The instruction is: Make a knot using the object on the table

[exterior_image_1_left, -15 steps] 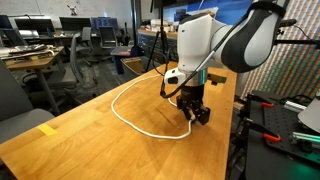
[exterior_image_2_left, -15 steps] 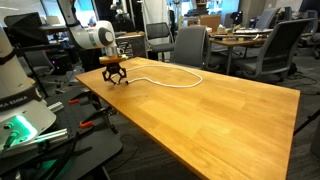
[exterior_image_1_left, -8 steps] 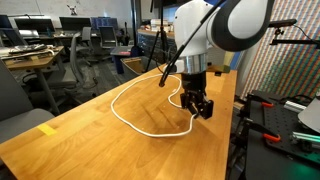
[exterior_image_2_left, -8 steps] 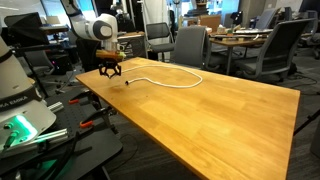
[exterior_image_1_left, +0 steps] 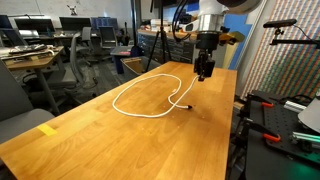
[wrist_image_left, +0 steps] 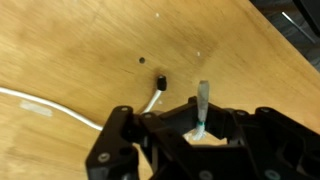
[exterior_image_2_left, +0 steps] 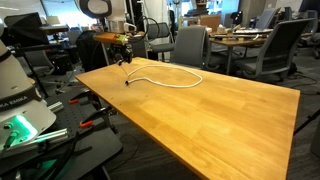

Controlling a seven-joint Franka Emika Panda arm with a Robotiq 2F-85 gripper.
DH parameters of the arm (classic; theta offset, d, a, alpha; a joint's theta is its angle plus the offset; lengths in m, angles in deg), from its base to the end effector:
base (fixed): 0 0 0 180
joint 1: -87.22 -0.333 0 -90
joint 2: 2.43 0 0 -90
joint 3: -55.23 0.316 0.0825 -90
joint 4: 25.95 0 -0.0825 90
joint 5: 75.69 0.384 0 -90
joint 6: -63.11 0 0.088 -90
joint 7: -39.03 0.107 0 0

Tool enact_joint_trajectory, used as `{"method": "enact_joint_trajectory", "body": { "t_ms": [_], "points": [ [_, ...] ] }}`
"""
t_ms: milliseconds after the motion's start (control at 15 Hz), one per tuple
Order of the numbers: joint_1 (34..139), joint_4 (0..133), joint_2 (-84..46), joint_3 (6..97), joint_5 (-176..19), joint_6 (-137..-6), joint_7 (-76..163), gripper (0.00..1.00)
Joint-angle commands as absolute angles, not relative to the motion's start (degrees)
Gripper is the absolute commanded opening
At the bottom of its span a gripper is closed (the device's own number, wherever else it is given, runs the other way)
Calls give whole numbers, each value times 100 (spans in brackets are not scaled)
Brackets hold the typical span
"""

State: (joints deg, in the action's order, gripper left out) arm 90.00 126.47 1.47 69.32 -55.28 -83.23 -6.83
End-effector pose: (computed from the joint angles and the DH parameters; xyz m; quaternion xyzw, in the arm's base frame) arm 0.4079 0.0751 0.2580 -0.9364 -0.3396 -0.0082 0.0886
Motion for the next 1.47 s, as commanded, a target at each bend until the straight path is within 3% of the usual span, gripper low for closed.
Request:
{"method": "enact_joint_trajectory", "body": {
  "t_ms": [0, 467, 533, 667, 1200, 1400],
  "points": [
    [8949, 13558, 1214, 5888, -5228, -8364, -767, 0],
    [9721, 13277, 926, 3844, -5495, -8437, -826, 0],
    [9739, 13275, 898, 3692, -5420, -8335, -897, 25],
    [9683, 13278, 851, 3587, -5411, -8003, -967, 34],
    [8588, 13281, 658, 4853, -5390, -7378, -507, 95],
    [8047, 13137, 130, 5681, -5893, -7793, 461, 100]
  ]
}}
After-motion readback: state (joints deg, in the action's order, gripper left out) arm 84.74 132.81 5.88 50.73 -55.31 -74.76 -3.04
